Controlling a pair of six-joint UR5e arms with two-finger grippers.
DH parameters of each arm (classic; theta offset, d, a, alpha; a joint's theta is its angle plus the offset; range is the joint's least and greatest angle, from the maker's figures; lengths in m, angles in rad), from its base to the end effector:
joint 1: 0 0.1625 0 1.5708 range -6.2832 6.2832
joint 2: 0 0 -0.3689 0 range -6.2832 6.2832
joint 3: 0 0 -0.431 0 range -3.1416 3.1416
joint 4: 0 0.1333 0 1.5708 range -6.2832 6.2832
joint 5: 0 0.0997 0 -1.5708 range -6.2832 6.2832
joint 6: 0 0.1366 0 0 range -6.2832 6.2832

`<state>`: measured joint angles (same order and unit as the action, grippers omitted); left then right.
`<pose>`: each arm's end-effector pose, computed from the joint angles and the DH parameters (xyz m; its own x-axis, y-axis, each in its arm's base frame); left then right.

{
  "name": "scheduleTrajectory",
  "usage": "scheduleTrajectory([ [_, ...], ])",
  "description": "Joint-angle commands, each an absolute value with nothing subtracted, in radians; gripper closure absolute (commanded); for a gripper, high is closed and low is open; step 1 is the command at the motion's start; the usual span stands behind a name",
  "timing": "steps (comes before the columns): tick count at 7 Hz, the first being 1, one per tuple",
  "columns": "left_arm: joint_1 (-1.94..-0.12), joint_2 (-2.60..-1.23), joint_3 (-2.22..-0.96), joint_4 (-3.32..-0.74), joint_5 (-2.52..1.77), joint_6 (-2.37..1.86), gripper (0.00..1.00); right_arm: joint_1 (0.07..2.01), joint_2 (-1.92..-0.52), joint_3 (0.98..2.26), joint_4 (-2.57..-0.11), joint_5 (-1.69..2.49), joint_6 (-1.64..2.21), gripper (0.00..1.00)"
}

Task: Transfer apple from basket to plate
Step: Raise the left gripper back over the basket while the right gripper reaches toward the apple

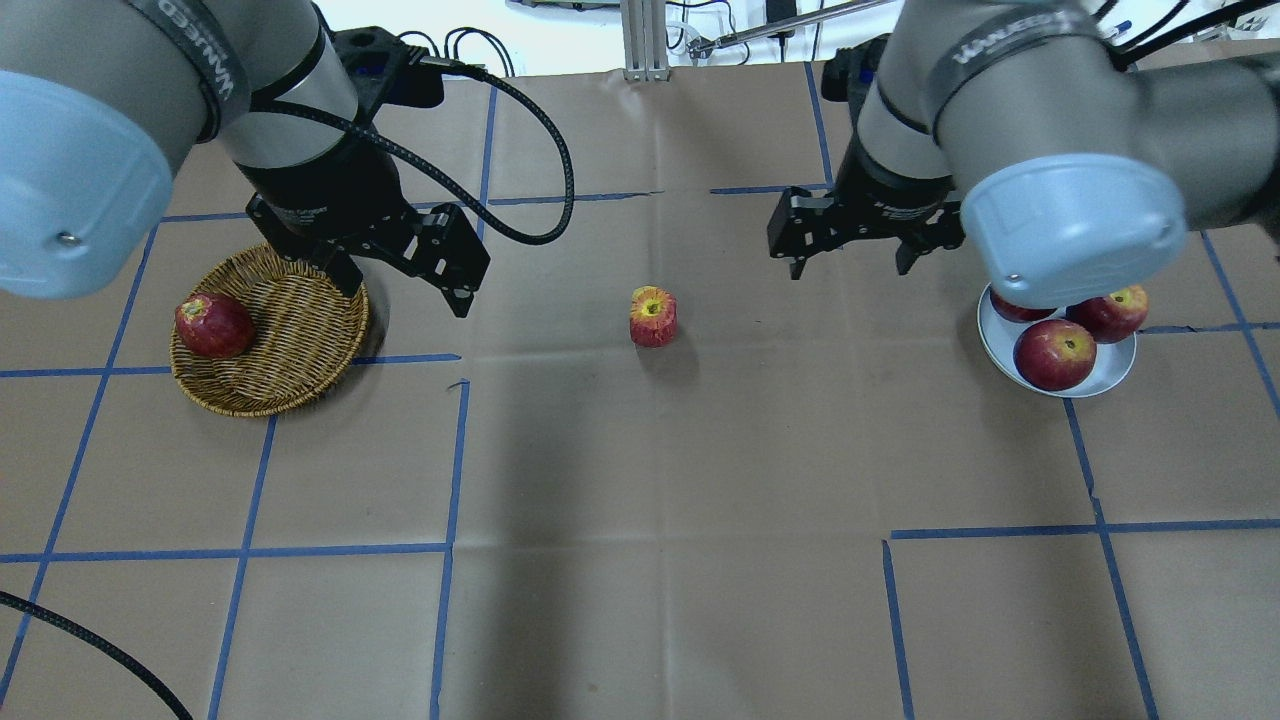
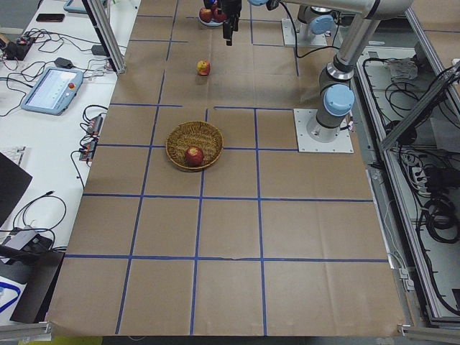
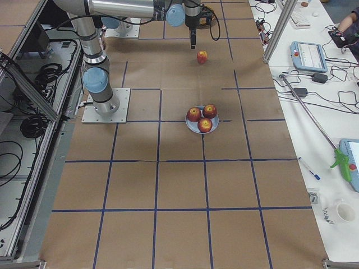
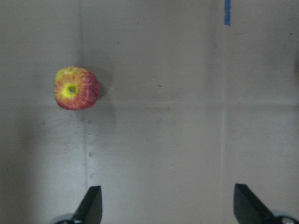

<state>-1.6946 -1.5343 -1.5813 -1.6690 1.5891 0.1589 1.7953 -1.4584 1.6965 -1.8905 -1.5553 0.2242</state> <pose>-0.1924 -0.4869 0.3989 -0.9600 0.2798 -0.0066 0.2786 0.9575 0.0741 0.2591 -0.5262 0.2994 -0.9994 -0.0022 -0.0332 0.0003 0.9971 -0.0760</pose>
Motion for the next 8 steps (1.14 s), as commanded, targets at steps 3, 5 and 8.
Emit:
scheduleTrajectory([
  [3,-1.693,-1.54,-1.618,-1.614,1.62,0.173,0.01,1.957,-1.188,1.664,-2.158,-1.56,0.402,0.0],
  [5,-1.692,-1.54,-1.62,-1.614,1.62,0.172,0.01,1.962,-1.096,1.663,-2.25,-1.56,0.423,0.0],
  [8,-1.692,-1.536,-1.618,-1.615,1.62,0.172,0.01,1.959,-1.004,1.661,-2.354,-1.562,0.423,0.0],
])
